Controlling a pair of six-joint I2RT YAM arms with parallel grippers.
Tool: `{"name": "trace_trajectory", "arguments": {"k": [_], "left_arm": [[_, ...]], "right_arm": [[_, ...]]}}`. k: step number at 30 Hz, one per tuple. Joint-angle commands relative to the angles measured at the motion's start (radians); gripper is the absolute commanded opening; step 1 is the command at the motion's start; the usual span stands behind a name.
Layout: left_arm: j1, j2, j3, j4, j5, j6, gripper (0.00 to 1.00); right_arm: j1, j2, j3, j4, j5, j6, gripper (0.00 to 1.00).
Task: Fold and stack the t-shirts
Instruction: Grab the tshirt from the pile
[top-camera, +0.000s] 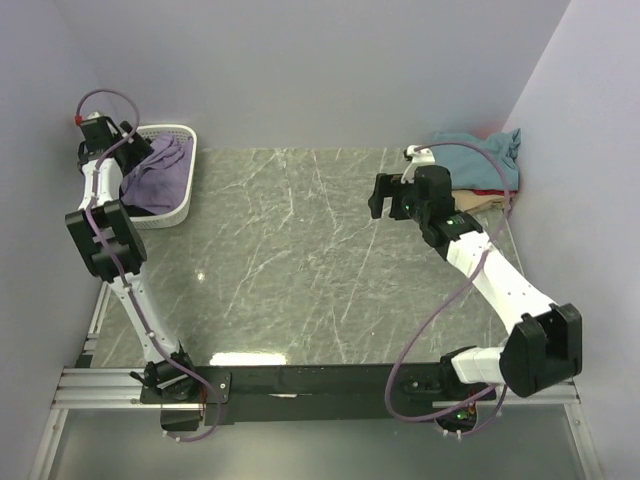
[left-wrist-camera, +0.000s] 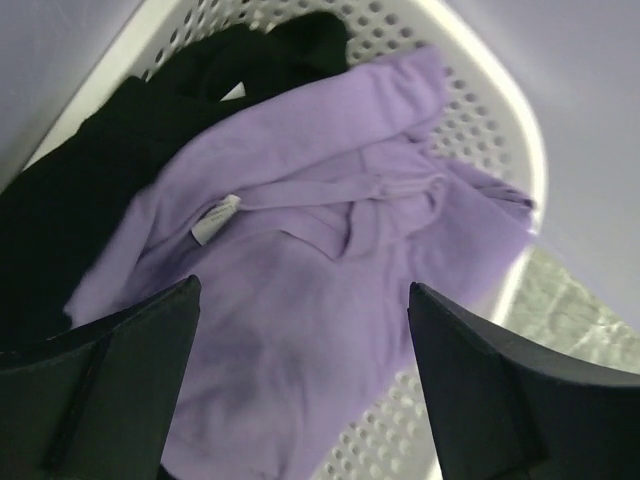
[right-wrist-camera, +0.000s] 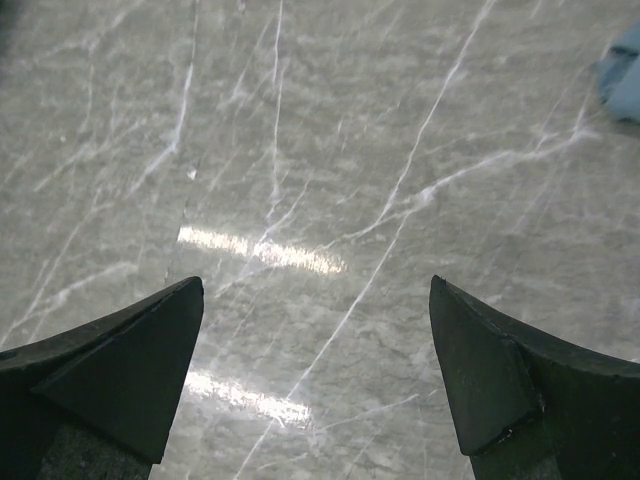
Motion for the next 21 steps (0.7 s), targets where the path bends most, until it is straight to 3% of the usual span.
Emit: {"name": "trace_trajectory", "arguments": {"k": [1,10,13,14,16,21], "left_arm": [[-0.004,0.101,0.141,-0.081,0.055,0.028,0.91],[-0.01,0.228,0.216,-0.097,-0.02,0.064,0.84],[-0.014,0.245,0.201,-0.068,-0.045,0.071,0.53],[-0.017,0.249,0.201,-0.061,-0.053,0.073,0.31],[-0.023,0.25,0.205,-0.072,-0.065,0.073,0.04],[-0.052,0.123,0.113,0.006,-0.079,0.093,0.01]], "right_arm": [[-0.002,0.064,0.021,0.002,-0.059,0.004,1.0],[0.0,0.151,0.086,-0.043,-0.082,-0.01,1.0],[-0.002,0.148,0.078,-0.029,-0.089,-0.008,1.0],[-0.002,0.148,0.073,-0.03,-0.092,-0.007,1.0],[-0.002,0.148,0.073,-0.029,-0.092,-0.005,1.0],[-0.002,0.15,0.072,-0.024,-0.106,-0.003,1.0]]}}
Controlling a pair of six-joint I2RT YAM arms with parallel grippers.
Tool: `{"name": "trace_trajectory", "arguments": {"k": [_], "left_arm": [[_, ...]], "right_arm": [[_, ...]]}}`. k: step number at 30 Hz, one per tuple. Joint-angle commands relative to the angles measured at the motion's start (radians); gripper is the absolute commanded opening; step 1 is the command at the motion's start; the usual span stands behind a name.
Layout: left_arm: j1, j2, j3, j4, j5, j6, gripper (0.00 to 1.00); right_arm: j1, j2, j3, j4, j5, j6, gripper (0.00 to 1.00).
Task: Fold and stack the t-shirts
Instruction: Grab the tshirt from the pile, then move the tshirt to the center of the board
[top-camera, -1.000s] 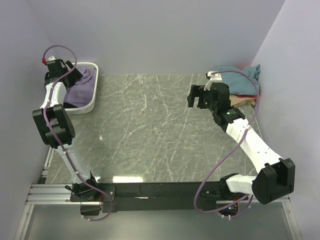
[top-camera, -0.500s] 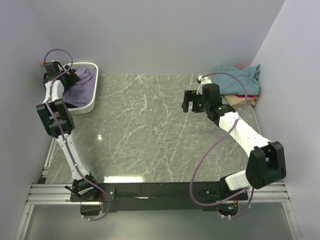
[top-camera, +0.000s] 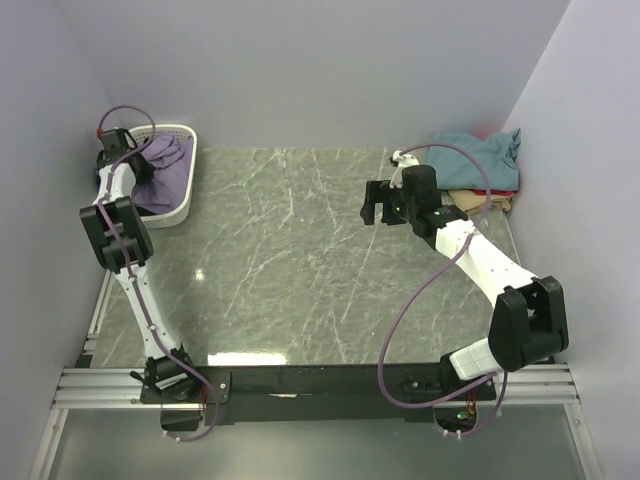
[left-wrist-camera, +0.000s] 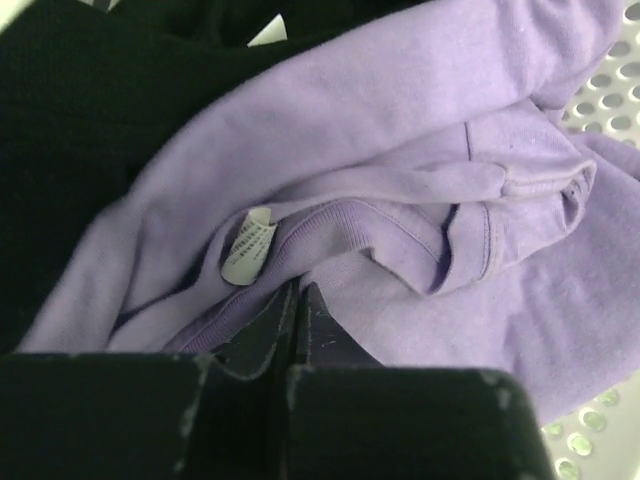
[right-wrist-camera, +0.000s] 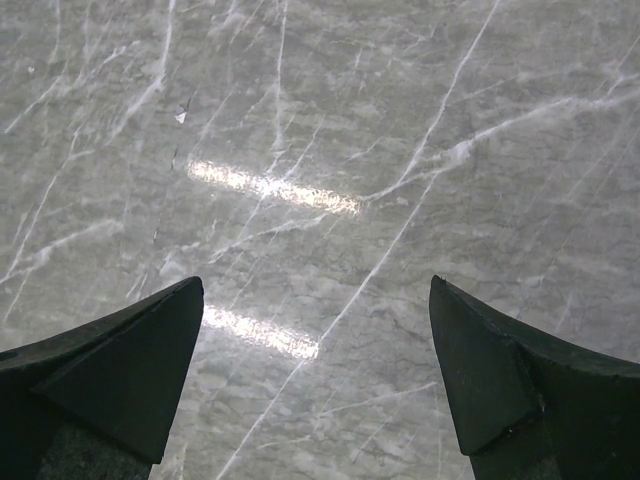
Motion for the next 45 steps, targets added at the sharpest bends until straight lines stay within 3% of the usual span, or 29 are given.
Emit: {"name": "trace_trajectory", "arguments": {"k": [1,7,12,15,19,24,28,29,31,32,34,36,37,38,40,45], "left_arm": [[-0.046,-0.16,-0.041,0.068,-0.021,0.034,0.01],[-0.074,-0.369,0.022,0.019,0.126,0.01,0.01],[-0.099,-0.579,0.049,-0.027,0.368,-0.039,0.01],[-0.163,-0.734,0.014,-0.051,0.492,-0.039,0.01],[-0.359,-0.886,-0.052,-0.13,0.574,-0.005,0.01],[-0.583,-1.093,-0.409,-0.067,0.652,-0.018,0.01],[-0.703,-1.241,-0.804,0.086,0.533,-0.068,0.01],[-0.711,-1.264,-0.977,0.129,0.489,-0.103,0.01],[-0.728,-1.311,-1.114,0.227,0.468,-0.128,0.08],[-0.738,-1.322,-1.229,0.267,0.427,-0.158,0.04],[-0.787,-1.333,-1.302,0.306,0.395,-0.168,0.06],[-0.85,-1.316,-1.375,0.378,0.384,-0.186,0.29],[-0.87,-1.302,-1.395,0.418,0.39,-0.194,0.55],[-0.892,-1.29,-1.414,0.436,0.379,-0.208,0.74],[-0.962,-1.265,-1.429,0.465,0.344,-0.216,0.99],[-1.019,-1.268,-1.385,0.371,0.179,-0.219,0.99]], "right_arm": [[-0.002,-0.007,0.036,0.025,-0.032,-0.002,1.0],[-0.003,-0.008,0.025,0.032,-0.085,0.019,1.0],[-0.002,-0.043,-0.01,0.056,-0.105,0.036,1.0],[-0.002,-0.062,-0.014,0.059,-0.128,0.048,1.0],[0.0,-0.106,-0.027,0.061,-0.116,0.065,1.0],[0.0,-0.261,-0.059,0.056,0.024,0.084,1.0],[0.0,-0.378,-0.059,0.0,0.131,0.087,1.0],[0.0,-0.417,-0.057,-0.014,0.149,0.082,1.0],[0.002,-0.455,-0.056,-0.05,0.174,0.074,1.0],[0.002,-0.482,-0.054,-0.065,0.184,0.073,1.0],[0.0,-0.504,-0.053,-0.103,0.204,0.079,1.0],[0.0,-0.524,-0.056,-0.119,0.189,0.082,1.0],[0.0,-0.53,-0.06,-0.135,0.183,0.085,1.0],[0.0,-0.534,-0.065,-0.142,0.162,0.097,1.0],[0.0,-0.534,-0.071,-0.172,0.139,0.114,1.0],[0.002,-0.475,-0.109,-0.217,-0.107,0.215,1.0]]}}
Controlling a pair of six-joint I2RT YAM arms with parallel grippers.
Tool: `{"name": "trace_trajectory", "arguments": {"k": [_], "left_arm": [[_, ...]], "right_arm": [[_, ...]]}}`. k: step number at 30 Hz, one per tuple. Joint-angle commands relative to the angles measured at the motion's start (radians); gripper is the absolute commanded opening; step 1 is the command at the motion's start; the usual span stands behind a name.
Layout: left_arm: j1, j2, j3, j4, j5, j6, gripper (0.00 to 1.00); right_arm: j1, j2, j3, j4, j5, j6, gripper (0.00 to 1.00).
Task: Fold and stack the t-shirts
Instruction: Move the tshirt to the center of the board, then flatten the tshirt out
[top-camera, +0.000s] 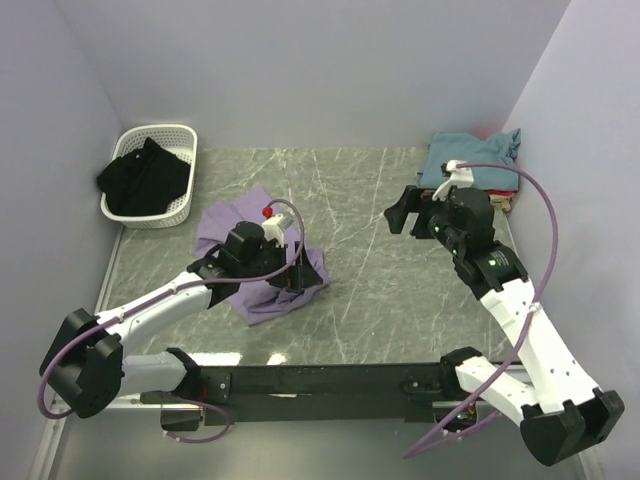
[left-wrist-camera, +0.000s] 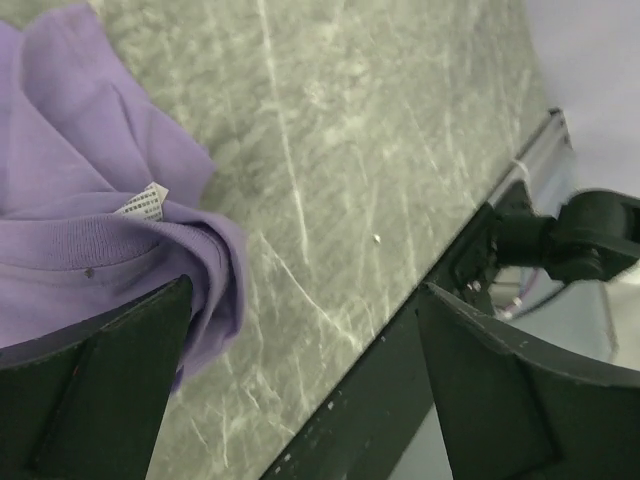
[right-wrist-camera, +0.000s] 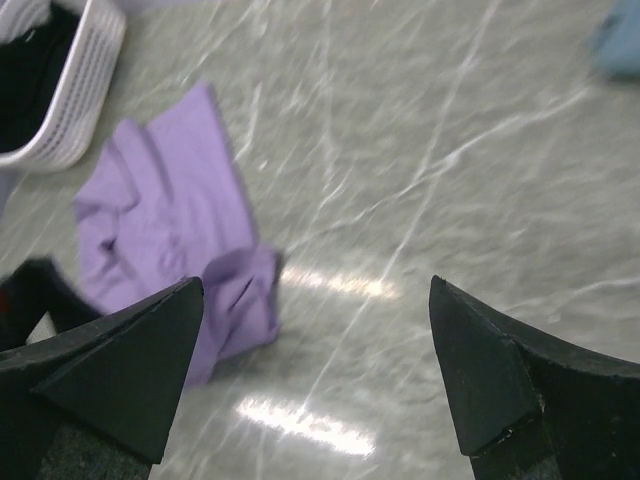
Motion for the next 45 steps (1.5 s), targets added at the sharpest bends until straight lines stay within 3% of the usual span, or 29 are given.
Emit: {"name": "trace_trajectory", "arguments": {"k": [1,6,14,18,27,30,33,35,37,38,39,41,43,45], "left_arm": [[-0.023,-0.026,0.061,0.02,-0.224,-0.007,0.99],[-0.022,-0.062,0.129,-0.058,-0.31,0.034,1.0],[-0.023,-0.167,0.152,-0.195,-0.614,0.03,1.0],[-0.022,-0.171,0.157,-0.227,-0.64,0.043,0.99],[-0.019,-0.2,0.129,-0.222,-0.672,0.037,1.0],[-0.014,-0.192,0.135,-0.23,-0.677,0.04,1.0],[-0.009,-0.189,0.138,-0.233,-0.681,0.04,0.99],[-0.006,-0.191,0.138,-0.233,-0.681,0.042,1.0],[-0.005,-0.191,0.14,-0.236,-0.681,0.043,1.0],[-0.005,-0.192,0.138,-0.238,-0.683,0.045,0.99],[-0.003,-0.192,0.137,-0.238,-0.683,0.043,0.99],[0.0,-0.192,0.135,-0.241,-0.681,0.045,0.99],[0.001,-0.191,0.137,-0.244,-0.684,0.046,0.99],[0.006,-0.189,0.138,-0.253,-0.698,0.046,0.99]], "right_arm": [[0.006,0.052,-0.08,-0.034,-0.236,0.092,1.0],[0.084,0.096,-0.221,0.046,-0.363,0.175,1.0],[0.299,0.288,-0.137,0.058,-0.33,0.245,1.0],[0.384,0.395,-0.085,0.122,-0.368,0.299,1.0],[0.527,0.578,-0.015,0.172,-0.258,0.319,1.0],[0.529,0.621,0.004,0.167,-0.195,0.301,0.68],[0.527,0.647,0.018,0.184,-0.146,0.284,0.85],[0.527,0.673,0.03,0.19,-0.141,0.27,0.75],[0.527,0.698,0.047,0.196,-0.114,0.265,0.82],[0.526,0.705,0.048,0.207,-0.11,0.264,0.8],[0.526,0.713,0.05,0.217,-0.103,0.262,0.76],[0.526,0.738,0.062,0.216,-0.081,0.258,0.49],[0.526,0.742,0.096,0.17,-0.042,0.247,0.0],[0.524,0.693,0.107,0.103,0.052,0.236,0.0]]}}
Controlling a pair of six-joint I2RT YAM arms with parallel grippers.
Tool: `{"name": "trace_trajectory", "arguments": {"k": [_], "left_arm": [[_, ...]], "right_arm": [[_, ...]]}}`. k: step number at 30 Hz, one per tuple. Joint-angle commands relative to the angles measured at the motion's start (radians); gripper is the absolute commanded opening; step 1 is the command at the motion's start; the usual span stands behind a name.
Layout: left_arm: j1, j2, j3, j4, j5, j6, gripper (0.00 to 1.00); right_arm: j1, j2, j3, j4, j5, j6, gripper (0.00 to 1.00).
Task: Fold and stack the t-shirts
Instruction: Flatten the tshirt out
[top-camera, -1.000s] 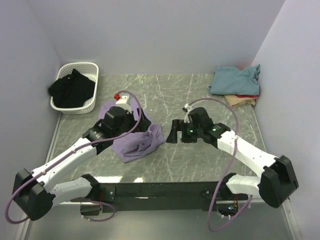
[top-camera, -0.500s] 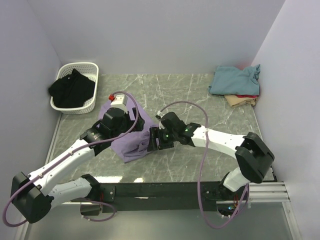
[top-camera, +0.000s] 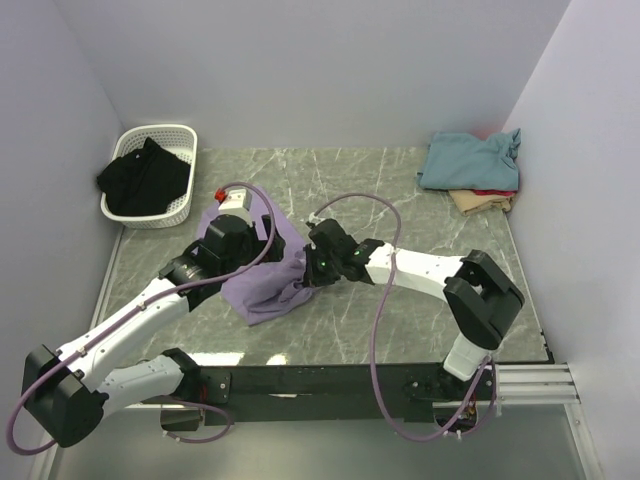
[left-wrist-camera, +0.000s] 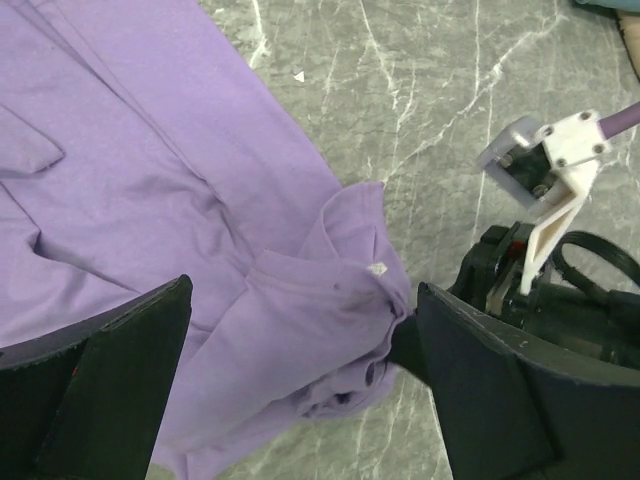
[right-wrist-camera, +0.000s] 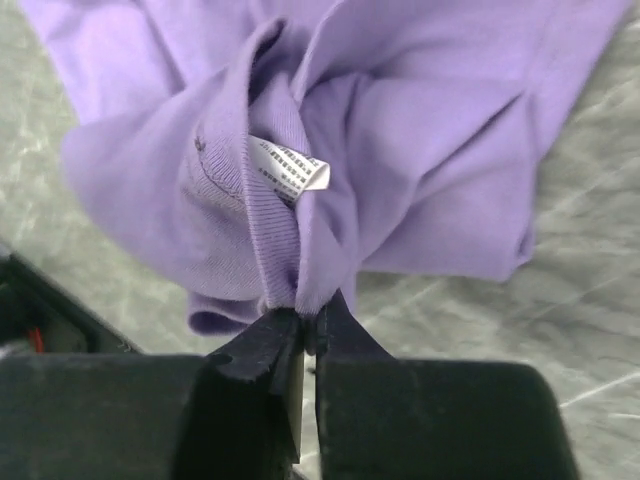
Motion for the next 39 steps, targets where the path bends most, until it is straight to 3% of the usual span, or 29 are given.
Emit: {"name": "trace_trajectory", "arguments": {"k": [1,3,6,12,15,21,26,30,35,39], "left_arm": [[0.011,-0.016,0.018,-0.002,-0.033,0.02,0.99],[0.022,-0.023,0.018,0.002,-0.033,0.023,0.99],[0.044,-0.022,0.021,0.01,-0.019,0.042,0.99],[0.08,0.058,0.054,0.038,0.025,0.078,1.0],[0.088,0.113,0.083,0.045,0.039,0.088,1.0],[0.091,0.191,0.133,0.035,0.044,0.091,0.99],[0.111,0.271,0.178,0.048,0.076,0.12,0.99],[0.116,0.384,0.24,0.081,0.073,0.15,1.0],[0.131,0.611,0.349,0.122,0.084,0.157,0.99],[0.133,0.758,0.39,0.159,0.073,0.149,0.99]], "right_arm": [[-0.003,-0.078,0.068,-0.089,0.216,-0.041,0.0],[-0.012,-0.188,0.069,-0.213,0.371,-0.053,0.0],[-0.046,-0.375,0.028,-0.37,0.466,-0.055,0.0],[-0.078,-0.622,-0.121,-0.623,0.456,0.063,0.0],[-0.083,-0.693,-0.213,-0.647,0.411,0.152,0.0],[-0.142,-0.887,-0.282,-0.763,0.538,0.422,0.0],[-0.257,-1.026,-0.221,-0.628,0.532,0.419,0.0],[-0.317,-0.934,-0.201,-0.481,0.531,0.335,0.0],[-0.36,-0.813,-0.236,-0.325,0.42,0.273,0.0],[-0.36,-0.764,-0.236,-0.294,0.382,0.244,0.0]]}}
